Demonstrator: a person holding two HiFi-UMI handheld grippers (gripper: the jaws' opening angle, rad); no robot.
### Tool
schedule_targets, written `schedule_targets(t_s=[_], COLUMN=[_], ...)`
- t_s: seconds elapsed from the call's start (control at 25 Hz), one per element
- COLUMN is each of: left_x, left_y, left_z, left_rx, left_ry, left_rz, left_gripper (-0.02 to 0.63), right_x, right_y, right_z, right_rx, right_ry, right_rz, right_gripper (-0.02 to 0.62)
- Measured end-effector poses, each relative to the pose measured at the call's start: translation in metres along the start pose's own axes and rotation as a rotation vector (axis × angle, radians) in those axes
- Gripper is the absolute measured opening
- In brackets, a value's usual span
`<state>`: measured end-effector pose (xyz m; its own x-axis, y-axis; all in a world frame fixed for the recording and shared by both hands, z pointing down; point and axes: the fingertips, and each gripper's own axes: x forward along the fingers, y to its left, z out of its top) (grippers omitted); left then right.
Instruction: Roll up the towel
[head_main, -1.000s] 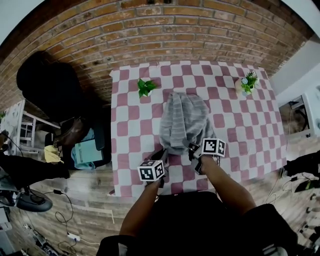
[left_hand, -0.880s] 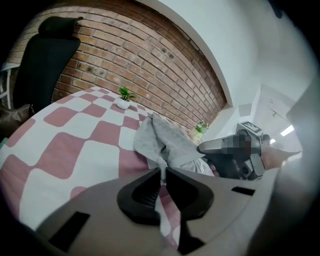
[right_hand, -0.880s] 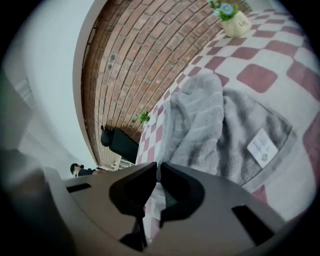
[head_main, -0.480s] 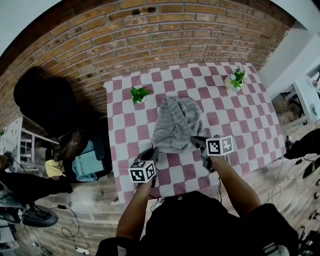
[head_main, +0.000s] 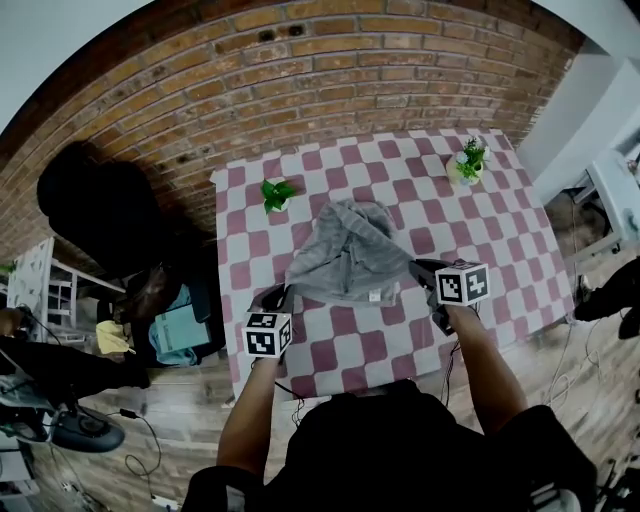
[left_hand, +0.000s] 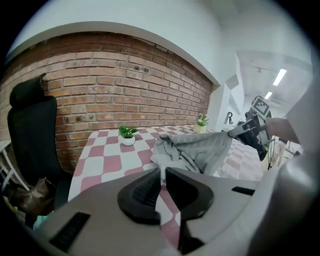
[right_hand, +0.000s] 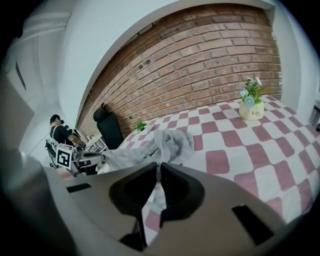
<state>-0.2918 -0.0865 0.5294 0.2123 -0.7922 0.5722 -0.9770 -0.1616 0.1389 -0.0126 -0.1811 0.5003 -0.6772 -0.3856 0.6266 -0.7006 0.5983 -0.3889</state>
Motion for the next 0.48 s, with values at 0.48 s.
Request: schedule_targets(t_s=[0.48], left_x=[-0.015], left_y=[0.021], left_z=[0.046], left_rx=[0.164], left_ry=[-0.014], left_rz=[0.263], left_gripper=[0.034], right_x=[-0.031], right_y=[-0.074], right_z=[0.035], right_rx=[-0.133], right_ry=[0.002], right_rz=[-0.055], right_gripper=[0.025])
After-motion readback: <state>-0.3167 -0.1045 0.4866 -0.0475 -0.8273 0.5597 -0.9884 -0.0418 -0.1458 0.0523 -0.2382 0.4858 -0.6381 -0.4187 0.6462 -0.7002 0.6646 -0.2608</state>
